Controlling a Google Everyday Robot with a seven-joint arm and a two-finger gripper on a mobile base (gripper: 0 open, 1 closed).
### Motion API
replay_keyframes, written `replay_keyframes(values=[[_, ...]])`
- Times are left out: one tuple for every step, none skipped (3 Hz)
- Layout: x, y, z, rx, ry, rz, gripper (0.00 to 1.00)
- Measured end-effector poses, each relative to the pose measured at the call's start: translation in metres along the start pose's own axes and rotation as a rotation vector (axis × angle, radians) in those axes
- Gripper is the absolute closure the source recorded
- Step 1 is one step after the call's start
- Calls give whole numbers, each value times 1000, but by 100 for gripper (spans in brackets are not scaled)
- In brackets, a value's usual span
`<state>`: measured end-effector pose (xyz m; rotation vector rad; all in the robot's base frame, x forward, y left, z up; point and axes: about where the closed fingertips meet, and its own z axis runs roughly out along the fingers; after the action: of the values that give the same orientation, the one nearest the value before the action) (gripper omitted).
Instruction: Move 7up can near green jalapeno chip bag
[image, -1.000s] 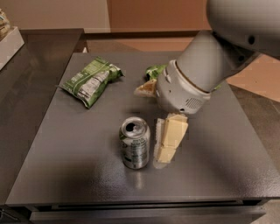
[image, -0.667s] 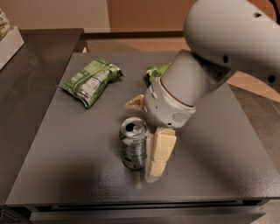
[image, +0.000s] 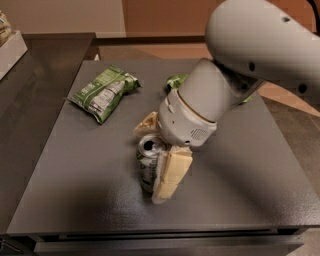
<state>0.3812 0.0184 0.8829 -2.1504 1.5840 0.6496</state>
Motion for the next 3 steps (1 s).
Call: replay_keyframes(values=[[-4,-6,-6,12,-30,12,41],[-4,-10,-10,23,-41,19,65],[-9,-32,-26,92,-33,54,87]])
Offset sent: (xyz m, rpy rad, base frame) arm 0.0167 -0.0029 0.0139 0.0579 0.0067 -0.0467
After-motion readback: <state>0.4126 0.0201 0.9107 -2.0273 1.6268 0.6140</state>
